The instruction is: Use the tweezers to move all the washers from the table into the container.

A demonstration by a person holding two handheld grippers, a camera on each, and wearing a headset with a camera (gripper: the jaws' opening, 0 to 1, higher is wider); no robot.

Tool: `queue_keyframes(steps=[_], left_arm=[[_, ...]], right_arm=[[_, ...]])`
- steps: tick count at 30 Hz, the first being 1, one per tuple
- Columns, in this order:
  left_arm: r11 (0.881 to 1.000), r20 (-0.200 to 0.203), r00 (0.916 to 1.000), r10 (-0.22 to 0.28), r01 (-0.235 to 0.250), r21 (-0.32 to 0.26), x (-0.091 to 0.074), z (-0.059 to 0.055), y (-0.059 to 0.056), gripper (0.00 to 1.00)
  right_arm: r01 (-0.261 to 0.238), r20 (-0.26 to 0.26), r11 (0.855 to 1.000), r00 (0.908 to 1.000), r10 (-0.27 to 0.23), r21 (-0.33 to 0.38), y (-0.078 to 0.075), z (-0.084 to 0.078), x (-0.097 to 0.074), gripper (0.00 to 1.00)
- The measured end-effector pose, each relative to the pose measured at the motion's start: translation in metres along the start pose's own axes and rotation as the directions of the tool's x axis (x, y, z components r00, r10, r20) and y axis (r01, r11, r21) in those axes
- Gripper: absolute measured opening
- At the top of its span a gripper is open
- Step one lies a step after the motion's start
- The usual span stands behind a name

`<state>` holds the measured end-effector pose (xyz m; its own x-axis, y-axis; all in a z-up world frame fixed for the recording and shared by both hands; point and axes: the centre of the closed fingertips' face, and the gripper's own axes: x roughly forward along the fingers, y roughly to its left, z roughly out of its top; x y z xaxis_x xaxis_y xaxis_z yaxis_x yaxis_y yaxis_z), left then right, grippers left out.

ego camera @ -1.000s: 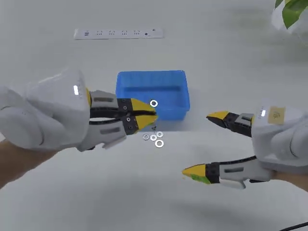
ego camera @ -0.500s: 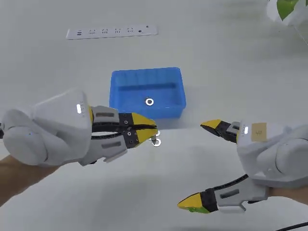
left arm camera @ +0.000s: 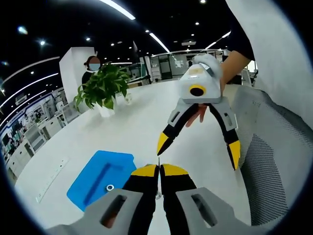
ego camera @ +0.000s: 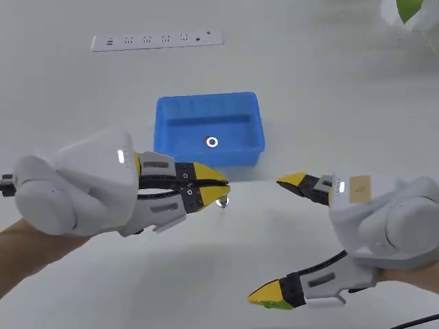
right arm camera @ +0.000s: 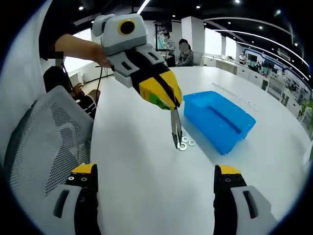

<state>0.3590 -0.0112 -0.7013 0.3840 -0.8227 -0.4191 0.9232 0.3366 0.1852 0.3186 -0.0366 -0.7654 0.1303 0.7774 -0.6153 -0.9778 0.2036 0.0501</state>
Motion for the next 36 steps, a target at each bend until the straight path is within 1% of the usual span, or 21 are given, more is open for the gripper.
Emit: queue_keyframes(steps=[4, 5, 7, 10, 11, 12, 14, 15, 18, 20, 21, 22, 24, 29, 33, 35, 36], left_arm=[[1.0, -0.013, 0.9999, 0.0, 0.0, 0.002, 0.001, -0.004, 0.0, 0.06], [1.0, -0.009, 1.0, -0.003, 0.002, -0.009, 0.001, -0.004, 0.0, 0.06], [1.0, -0.008, 1.0, 0.002, -0.002, -0.012, 0.001, -0.003, 0.002, 0.06], [1.0, -0.009, 1.0, 0.001, -0.002, -0.031, 0.002, -0.003, 0.004, 0.06], [0.999, -0.011, 0.9999, -0.005, 0.005, -0.049, 0.002, -0.003, 0.005, 0.06], [0.996, -0.01, 0.9996, -0.025, 0.024, -0.09, 0.002, -0.003, 0.002, 0.06], [0.996, -0.016, 0.9996, -0.023, 0.021, -0.089, 0.004, -0.001, 0.006, 0.06], [0.994, -0.019, 0.9993, -0.031, 0.029, -0.107, 0.004, -0.002, 0.006, 0.06], [0.994, -0.033, 0.9987, -0.039, 0.036, -0.104, 0.005, -0.002, 0.008, 0.06], [0.992, -0.039, 0.9974, -0.06, 0.055, -0.116, 0.006, -0.002, 0.007, 0.06], [0.987, -0.038, 0.9961, -0.079, 0.073, -0.14, 0.006, -0.002, 0.004, 0.06], [0.988, -0.038, 0.9962, -0.079, 0.073, -0.138, 0.006, -0.003, 0.005, 0.06], [0.987, -0.042, 0.9954, -0.086, 0.079, -0.142, 0.007, -0.002, 0.004, 0.06], [0.986, -0.055, 0.9935, -0.1, 0.092, -0.138, 0.007, -0.004, 0.004, 0.06], [0.987, -0.069, 0.9921, -0.105, 0.095, -0.128, 0.006, -0.005, 0.006, 0.06], [0.987, -0.073, 0.9916, -0.107, 0.097, -0.127, 0.006, -0.006, 0.006, 0.06], [0.987, -0.075, 0.9913, -0.108, 0.098, -0.125, 0.006, -0.006, 0.006, 0.06]], right_arm=[[-0.011, -0.003, 1.0, 0.9999, 0.011, -0.002, 0.003, -0.001, 0.002, 0.98], [-0.014, -0.002, 1.0, 0.9999, 0.014, -0.001, 0.004, -0.001, 0.002, 0.98], [-0.017, 0.001, 1.0, 0.9999, 0.017, 0.004, 0.005, 0.0, 0.003, 0.98], [-0.02, 0.007, 1.0, 0.9998, 0.02, 0.009, 0.006, 0.0, 0.005, 0.97], [-0.026, 0.011, 1.0, 0.9996, 0.025, 0.007, 0.006, 0.001, 0.006, 0.96], [-0.03, 0.015, 1.0, 0.9994, 0.03, 0.004, 0.006, 0.001, 0.007, 0.95], [-0.037, 0.022, 0.999, 0.9991, 0.037, 0.003, 0.005, 0.003, 0.01, 0.93], [-0.042, 0.023, 0.999, 0.9989, 0.042, 0.005, 0.005, 0.004, 0.011, 0.92], [-0.061, 0.024, 0.998, 0.9979, 0.061, 0.0, 0.006, 0.006, 0.014, 0.9], [-0.077, 0.028, 0.997, 0.9966, 0.077, -0.004, 0.004, 0.008, 0.016, 0.84], [-0.08, 0.031, 0.997, 0.9963, 0.08, -0.003, 0.003, 0.009, 0.018, 0.82], [-0.089, 0.031, 0.996, 0.9956, 0.089, 0.002, 0.001, 0.01, 0.02, 0.8], [-0.102, 0.034, 0.995, 0.9942, 0.102, 0.005, -0.003, 0.014, 0.024, 0.71], [-0.117, 0.076, 0.993, 0.9904, 0.115, 0.017, -0.01, 0.027, 0.035, 0.51], [-0.119, 0.071, 0.993, 0.9905, 0.118, 0.015, -0.021, 0.029, 0.043, 0.39], [-0.127, 0.061, 0.992, 0.9901, 0.126, 0.011, -0.026, 0.03, 0.047, 0.36], [-0.128, 0.058, 0.992, 0.99, 0.128, -0.006, -0.029, 0.03, 0.049, 0.35]])
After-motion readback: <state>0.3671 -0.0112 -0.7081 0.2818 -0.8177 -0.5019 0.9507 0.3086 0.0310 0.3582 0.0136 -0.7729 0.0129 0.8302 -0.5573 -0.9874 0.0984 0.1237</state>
